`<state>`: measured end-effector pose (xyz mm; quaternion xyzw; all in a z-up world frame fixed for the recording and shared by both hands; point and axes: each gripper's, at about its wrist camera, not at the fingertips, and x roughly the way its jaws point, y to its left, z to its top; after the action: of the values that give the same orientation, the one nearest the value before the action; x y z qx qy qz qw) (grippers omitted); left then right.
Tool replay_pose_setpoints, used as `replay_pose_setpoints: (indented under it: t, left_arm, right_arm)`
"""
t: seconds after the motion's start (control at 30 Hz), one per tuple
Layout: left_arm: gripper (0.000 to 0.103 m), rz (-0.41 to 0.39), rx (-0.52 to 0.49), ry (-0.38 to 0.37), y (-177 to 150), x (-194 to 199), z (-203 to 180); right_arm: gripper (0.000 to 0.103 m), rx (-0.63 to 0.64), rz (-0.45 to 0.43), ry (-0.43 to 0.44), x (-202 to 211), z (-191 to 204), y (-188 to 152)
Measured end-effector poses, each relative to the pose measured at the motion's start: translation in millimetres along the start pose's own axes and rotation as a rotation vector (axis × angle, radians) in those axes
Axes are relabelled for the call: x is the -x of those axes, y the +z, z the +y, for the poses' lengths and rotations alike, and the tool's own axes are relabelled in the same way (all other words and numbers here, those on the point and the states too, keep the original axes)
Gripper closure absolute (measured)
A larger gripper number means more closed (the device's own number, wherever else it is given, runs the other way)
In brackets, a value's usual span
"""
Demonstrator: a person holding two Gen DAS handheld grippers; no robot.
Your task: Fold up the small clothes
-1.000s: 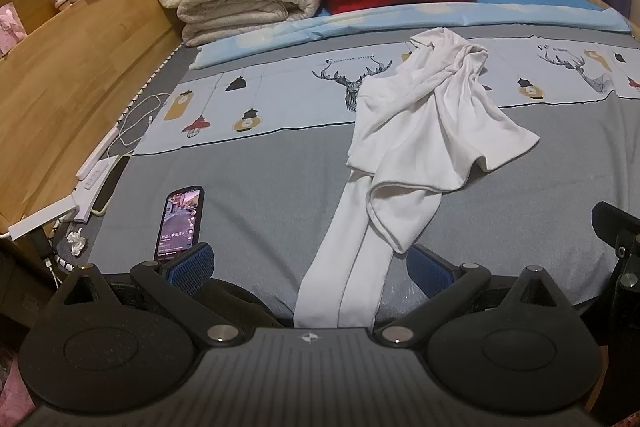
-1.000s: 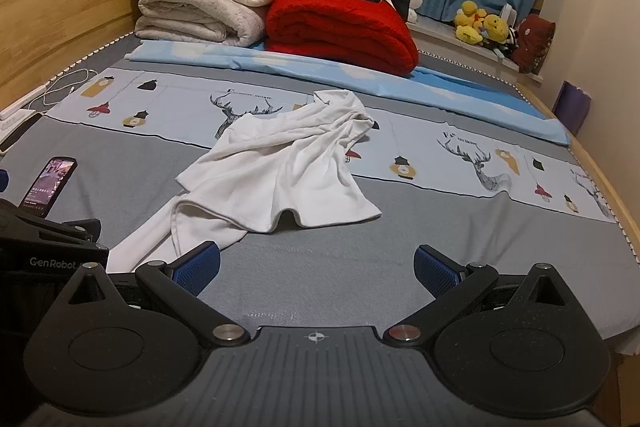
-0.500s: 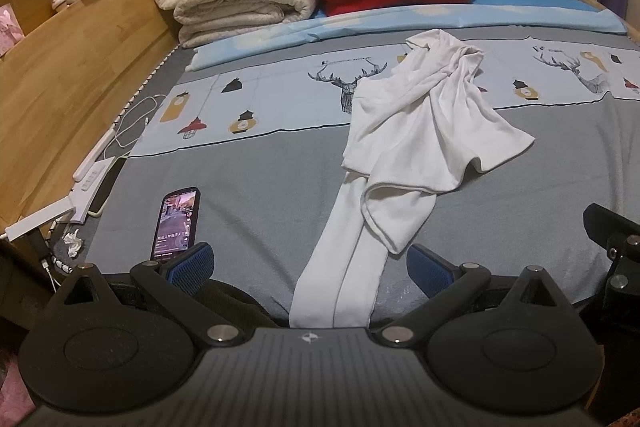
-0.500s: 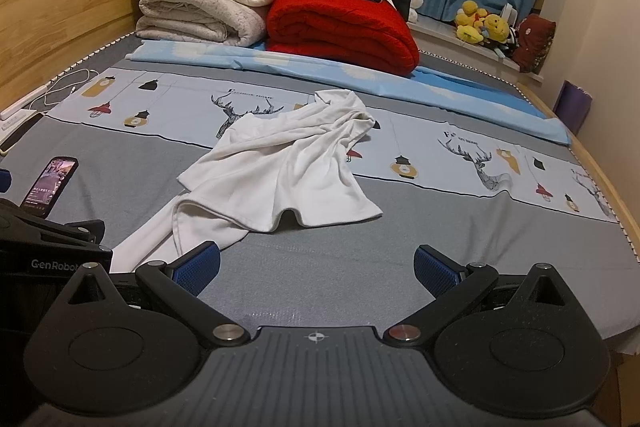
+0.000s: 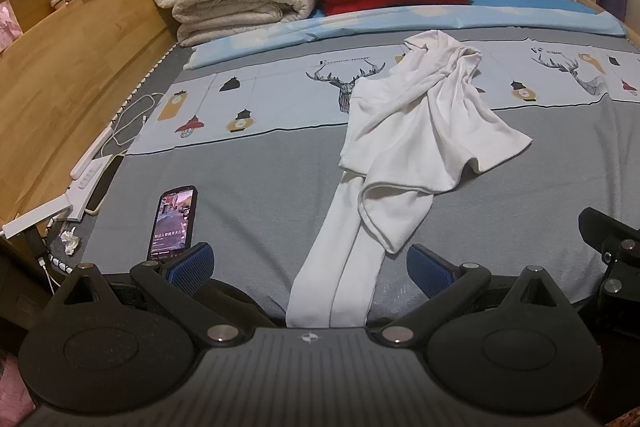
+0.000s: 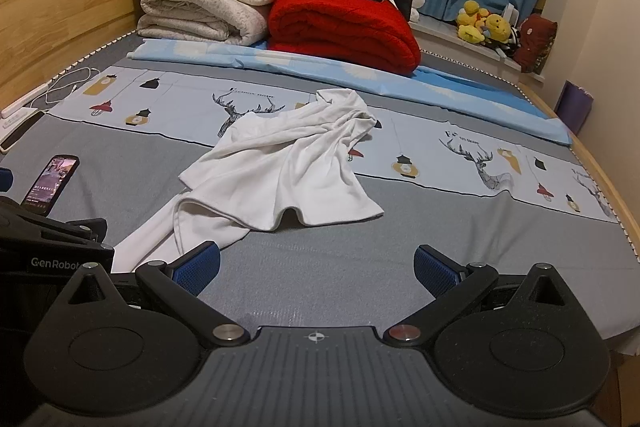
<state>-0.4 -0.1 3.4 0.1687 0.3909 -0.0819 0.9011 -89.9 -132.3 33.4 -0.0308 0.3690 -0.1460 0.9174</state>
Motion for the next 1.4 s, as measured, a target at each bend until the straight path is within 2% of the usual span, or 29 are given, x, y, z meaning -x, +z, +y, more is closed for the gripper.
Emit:
replay_pose_setpoints:
  t: [1.07, 1.4]
  left_arm:
    - [0.001, 0.007, 0.008, -0.017, -1.4, -1.4, 0.3]
    - [0.001, 0.035, 0.013, -0.031, -3.1, -9.6, 1.2]
  right_arm:
    - [0.001, -0.002, 0.007, 0.003, -2.1, 1.0, -1.0]
    - [0.001, -0.007, 0.034, 0.014, -9.8, 0.9, -5.0]
